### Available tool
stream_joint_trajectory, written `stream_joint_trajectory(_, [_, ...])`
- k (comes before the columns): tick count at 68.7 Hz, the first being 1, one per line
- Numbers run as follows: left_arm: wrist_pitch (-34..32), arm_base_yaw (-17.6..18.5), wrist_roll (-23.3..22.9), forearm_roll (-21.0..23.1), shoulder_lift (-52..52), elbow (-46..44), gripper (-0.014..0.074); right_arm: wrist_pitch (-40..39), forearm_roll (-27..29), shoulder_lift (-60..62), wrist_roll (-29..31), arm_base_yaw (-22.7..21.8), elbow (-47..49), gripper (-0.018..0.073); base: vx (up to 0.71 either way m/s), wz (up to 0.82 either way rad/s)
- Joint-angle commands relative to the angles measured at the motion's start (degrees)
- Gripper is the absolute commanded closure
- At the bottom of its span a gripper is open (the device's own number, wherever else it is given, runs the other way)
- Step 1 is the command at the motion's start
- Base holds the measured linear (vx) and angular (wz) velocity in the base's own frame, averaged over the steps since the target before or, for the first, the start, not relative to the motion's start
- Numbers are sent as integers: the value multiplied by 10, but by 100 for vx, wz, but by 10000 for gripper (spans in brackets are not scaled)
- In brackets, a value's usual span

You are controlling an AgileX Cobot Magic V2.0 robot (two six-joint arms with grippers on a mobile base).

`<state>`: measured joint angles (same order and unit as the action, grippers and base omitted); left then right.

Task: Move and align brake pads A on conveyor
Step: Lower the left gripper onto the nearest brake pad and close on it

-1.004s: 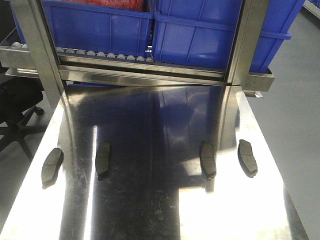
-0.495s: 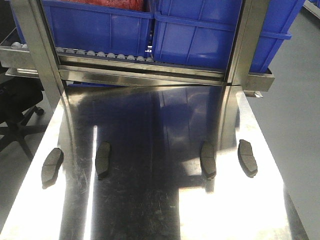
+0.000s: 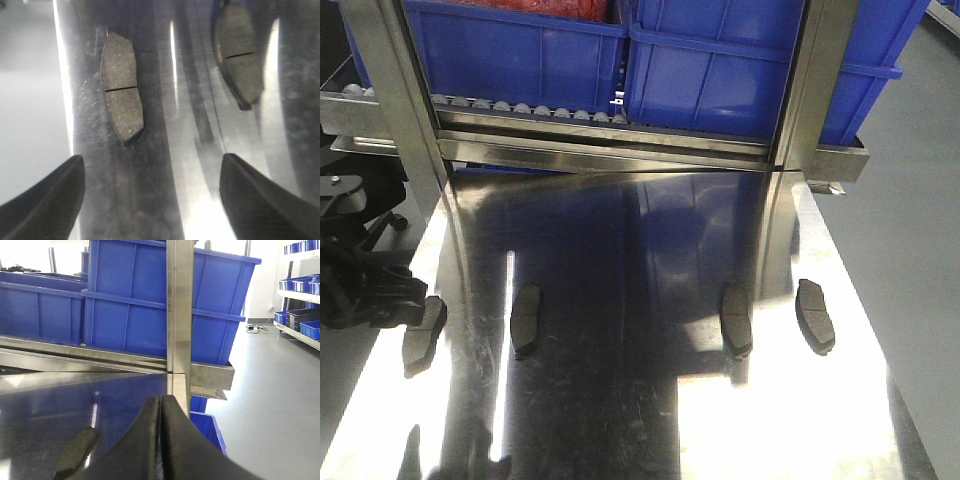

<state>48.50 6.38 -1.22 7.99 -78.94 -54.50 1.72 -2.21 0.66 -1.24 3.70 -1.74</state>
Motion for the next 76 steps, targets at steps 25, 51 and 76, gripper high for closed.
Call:
stream_joint_trajectory(25, [-80,6,-69,-76,-116,-20,55,-43,-4,9,4,0,-1,569,0,0])
stream_joint_trajectory(51, [-57,7,-66,-75,-184,-99,55,-43,-4,9,4,0,-1,569,0,0])
stream_joint_trajectory(76, [19,14,-54,-73,-273,-168,55,-43,-4,9,4,-1,-1,569,0,0])
